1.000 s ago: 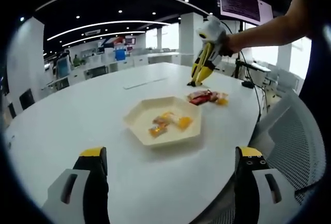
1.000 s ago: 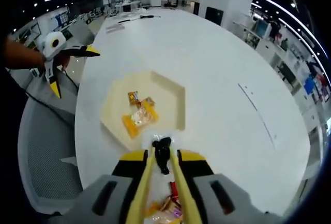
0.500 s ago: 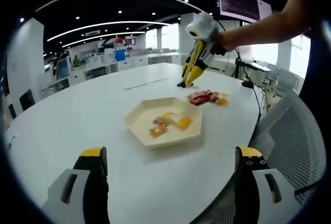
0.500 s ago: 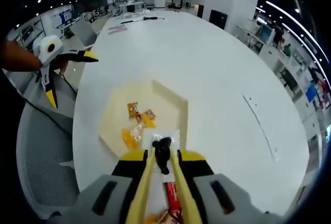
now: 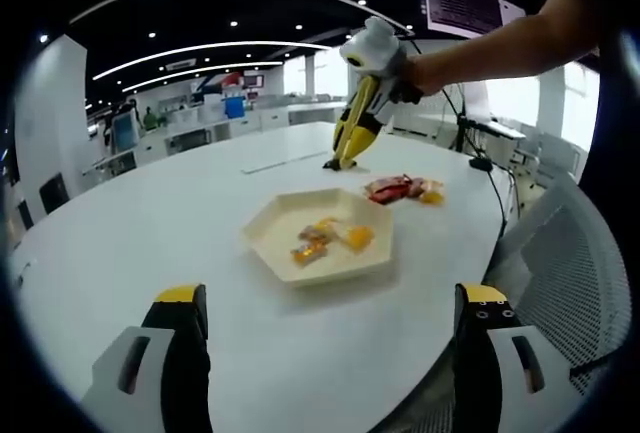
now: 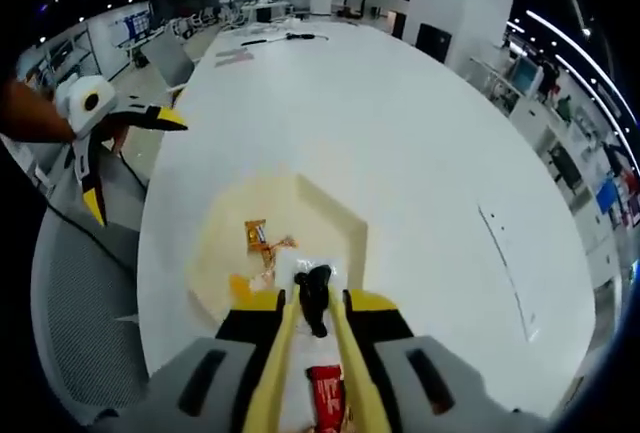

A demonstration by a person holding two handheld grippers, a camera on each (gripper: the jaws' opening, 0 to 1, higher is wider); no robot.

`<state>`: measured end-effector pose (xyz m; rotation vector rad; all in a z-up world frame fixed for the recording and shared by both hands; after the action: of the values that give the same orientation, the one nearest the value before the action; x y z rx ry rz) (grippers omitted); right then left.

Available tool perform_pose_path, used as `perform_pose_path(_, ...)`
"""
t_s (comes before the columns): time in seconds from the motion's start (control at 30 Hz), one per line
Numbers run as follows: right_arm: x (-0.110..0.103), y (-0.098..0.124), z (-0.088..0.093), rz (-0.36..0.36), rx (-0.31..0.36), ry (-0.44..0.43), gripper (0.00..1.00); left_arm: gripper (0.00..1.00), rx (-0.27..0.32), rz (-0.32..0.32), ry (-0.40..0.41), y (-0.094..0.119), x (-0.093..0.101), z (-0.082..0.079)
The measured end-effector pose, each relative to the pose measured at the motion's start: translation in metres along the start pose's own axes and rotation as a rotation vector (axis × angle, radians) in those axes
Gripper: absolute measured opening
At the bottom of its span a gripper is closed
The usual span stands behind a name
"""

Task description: Place the target food into the container with the food tongs after gripping and lifting it, then release it inside without dropping or visibly crushing the food.

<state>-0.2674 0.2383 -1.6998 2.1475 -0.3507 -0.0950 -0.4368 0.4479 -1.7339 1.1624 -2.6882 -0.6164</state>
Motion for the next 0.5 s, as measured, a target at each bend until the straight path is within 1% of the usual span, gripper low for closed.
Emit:
perform_pose_path(0.17,0.001,-0.005,-0.009,-0.010,0.003,0.011,0.22,0.99,-0.007,0.009,-0.006,-0.001,0.002,0.001)
perform_pose_path(0.5,0.006,-0.019,-0.031,-0.022,0.013,0.019,0.22,0.99,-0.010,0.001,0.004,0.000,0.001,0.001)
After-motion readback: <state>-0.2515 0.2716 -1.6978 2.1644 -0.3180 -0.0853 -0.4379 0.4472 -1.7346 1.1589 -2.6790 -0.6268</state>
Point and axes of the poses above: the point that each gripper's makers call its tool centre point, and the gripper's own axes: y roughly backward along the fingers, x roughly to its right, z roughly out of its underside, the point moved 5 cm from there along y, roughly backward along the fingers, and after that the axes turned 1 degree about -y, right-handed, at the moved point
